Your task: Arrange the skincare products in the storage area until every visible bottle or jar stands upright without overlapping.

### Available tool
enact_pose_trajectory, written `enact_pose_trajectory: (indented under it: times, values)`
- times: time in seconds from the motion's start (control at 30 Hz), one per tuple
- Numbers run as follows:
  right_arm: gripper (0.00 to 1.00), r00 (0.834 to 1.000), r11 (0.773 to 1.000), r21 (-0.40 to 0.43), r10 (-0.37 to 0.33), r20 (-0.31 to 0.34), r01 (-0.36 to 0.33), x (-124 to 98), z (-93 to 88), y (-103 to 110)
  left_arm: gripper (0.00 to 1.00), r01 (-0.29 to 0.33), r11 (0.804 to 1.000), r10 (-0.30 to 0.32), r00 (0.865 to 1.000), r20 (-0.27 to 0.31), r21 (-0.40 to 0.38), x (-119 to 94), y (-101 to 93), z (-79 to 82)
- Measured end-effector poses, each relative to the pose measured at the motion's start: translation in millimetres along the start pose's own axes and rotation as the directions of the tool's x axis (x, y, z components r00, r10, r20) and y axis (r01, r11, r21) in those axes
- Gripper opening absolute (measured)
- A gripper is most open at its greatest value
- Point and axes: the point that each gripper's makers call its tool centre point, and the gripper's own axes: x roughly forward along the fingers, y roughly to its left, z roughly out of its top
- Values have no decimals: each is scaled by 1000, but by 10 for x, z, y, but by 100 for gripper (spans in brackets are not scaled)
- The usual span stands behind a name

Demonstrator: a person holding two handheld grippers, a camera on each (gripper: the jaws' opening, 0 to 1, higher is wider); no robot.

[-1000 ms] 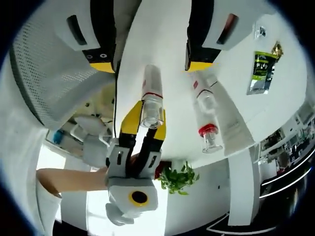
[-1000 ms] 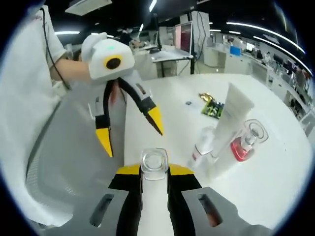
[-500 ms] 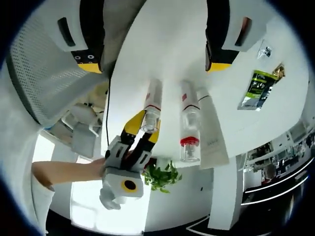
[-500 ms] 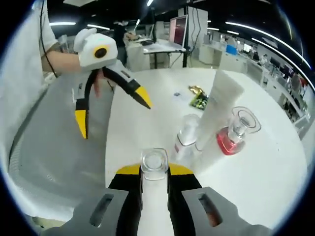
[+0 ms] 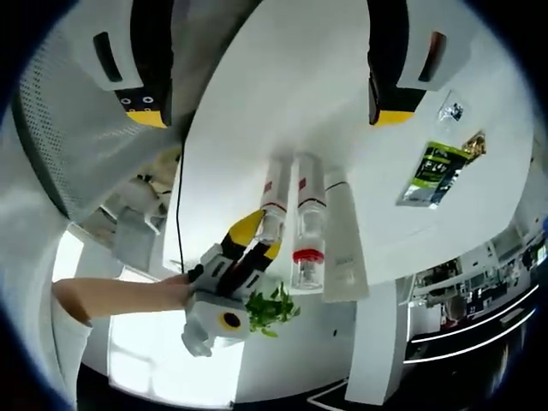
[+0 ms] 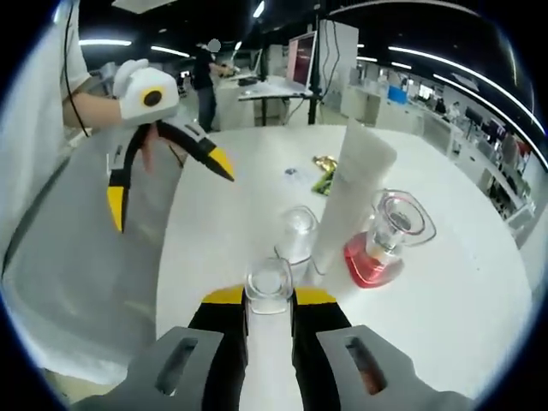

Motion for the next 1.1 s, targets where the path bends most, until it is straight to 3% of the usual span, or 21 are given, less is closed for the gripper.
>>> enact_pose_trajectory:
  times: [0.6,1.1]
  values:
    - [18,999,1000,-13,-25,26,25,74,75,-173,86,8,1000,-8,1000,-6,-18,46,-5,5]
    - [20,999,999,21,-40,32,40,86,77,-169,86,13,1000,-13,1000,-12,-18,54,9,-3]
